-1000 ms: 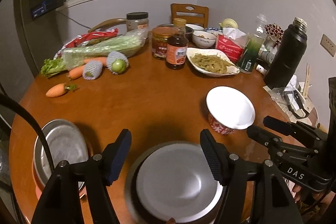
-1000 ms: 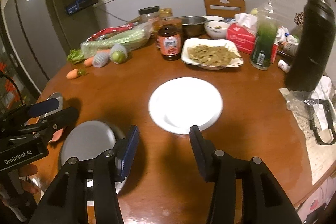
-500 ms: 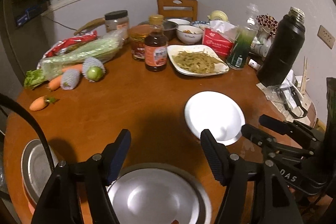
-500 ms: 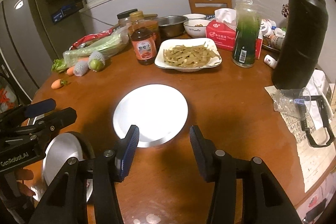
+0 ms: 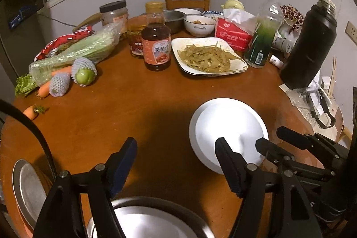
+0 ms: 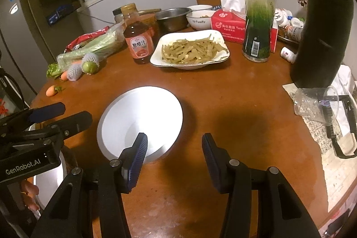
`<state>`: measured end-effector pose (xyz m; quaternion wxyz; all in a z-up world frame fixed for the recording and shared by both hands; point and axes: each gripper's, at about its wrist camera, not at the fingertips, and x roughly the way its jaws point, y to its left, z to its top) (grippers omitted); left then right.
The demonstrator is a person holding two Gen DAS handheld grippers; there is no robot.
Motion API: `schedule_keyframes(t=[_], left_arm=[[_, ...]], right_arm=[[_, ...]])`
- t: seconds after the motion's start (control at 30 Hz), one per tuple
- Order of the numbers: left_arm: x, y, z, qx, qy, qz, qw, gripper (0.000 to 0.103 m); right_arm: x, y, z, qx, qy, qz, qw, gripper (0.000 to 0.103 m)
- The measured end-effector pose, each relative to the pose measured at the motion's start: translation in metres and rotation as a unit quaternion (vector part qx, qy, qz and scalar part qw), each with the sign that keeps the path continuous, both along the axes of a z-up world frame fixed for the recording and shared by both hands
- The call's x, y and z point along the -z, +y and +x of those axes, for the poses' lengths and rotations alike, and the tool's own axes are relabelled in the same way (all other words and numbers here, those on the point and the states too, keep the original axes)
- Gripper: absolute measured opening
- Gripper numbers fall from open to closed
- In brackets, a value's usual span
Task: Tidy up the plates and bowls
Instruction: 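Move the left tool to the other white plate and grasp its rim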
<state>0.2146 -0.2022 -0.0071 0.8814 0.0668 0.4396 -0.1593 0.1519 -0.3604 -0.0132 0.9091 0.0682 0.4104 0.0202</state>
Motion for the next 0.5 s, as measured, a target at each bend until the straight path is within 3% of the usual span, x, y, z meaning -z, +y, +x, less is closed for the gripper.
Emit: schedule_keyframes(t=[0.5], left_arm=[[0.015,-0.01,0.018,0.003,0.026,0.006,0.9996,0.071]], right_arm=[[0.008,-0.001,0.017,-0.017,0.004,0.0,1.0,0.049]])
